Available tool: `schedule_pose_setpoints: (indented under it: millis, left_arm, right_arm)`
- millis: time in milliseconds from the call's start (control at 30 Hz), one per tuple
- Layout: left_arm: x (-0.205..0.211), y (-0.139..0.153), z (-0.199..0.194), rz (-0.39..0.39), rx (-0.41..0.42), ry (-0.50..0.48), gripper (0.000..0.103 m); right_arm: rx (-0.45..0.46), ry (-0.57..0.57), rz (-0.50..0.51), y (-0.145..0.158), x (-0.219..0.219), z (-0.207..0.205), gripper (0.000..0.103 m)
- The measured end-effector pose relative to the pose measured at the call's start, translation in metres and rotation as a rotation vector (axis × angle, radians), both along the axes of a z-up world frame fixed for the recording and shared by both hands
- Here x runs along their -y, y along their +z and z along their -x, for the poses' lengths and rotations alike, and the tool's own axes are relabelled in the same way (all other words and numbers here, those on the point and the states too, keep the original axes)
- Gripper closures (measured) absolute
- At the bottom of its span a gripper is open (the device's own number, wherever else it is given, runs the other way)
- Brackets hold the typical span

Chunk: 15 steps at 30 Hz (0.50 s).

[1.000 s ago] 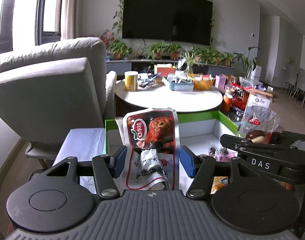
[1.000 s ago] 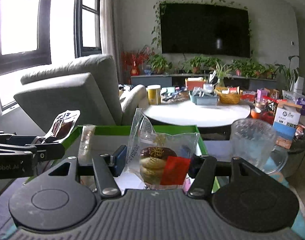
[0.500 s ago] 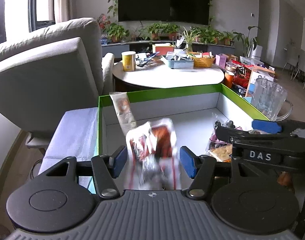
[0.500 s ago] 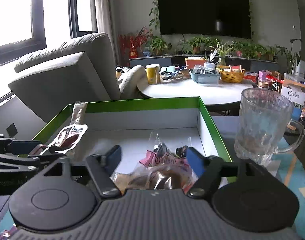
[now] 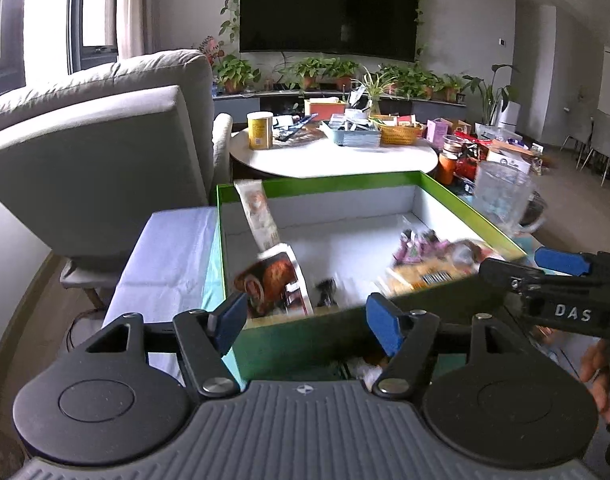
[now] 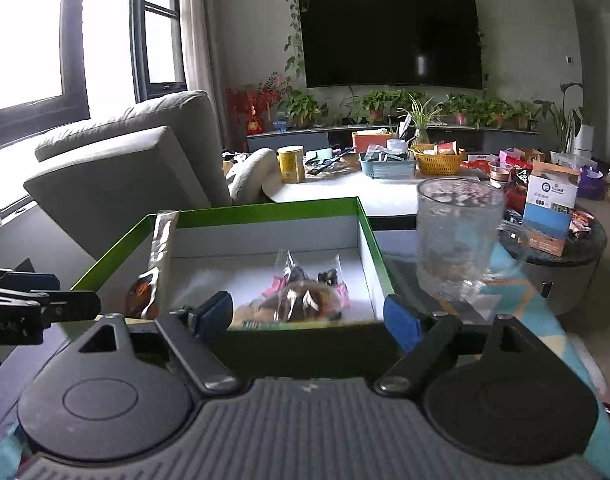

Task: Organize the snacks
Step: 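Grasp the pink bar packet with left tool while right tool grasps a nut bag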

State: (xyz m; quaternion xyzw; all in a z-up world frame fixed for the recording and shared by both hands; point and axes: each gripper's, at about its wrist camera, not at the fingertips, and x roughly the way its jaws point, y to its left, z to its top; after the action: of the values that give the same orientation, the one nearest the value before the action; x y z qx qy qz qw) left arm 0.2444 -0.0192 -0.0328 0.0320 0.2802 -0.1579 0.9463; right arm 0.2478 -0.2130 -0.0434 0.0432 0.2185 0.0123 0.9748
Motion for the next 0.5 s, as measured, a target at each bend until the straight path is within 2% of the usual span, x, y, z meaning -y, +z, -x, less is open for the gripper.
schedule_pose_setpoints:
  millis: [200, 300, 500]
  left_arm:
    - [0.0, -0.013, 0.031, -0.022, -0.049, -0.03, 0.038]
    - [-0.001, -0.022, 0.036, -0.023, -0.089, -0.011, 0.038]
    - [-0.009, -0.031, 0.037, 0.0, -0.138, 0.035, 0.038]
  right_arm:
    - [-0.015, 0.008, 0.003, -0.004, 0.005, 0.037, 0.057]
    - [-0.034, 0.004, 0.017, -0.011, 0.008, 0.051, 0.057]
    - [-0.103, 0.057, -0.045, -0.02, 0.008, 0.079, 0.057]
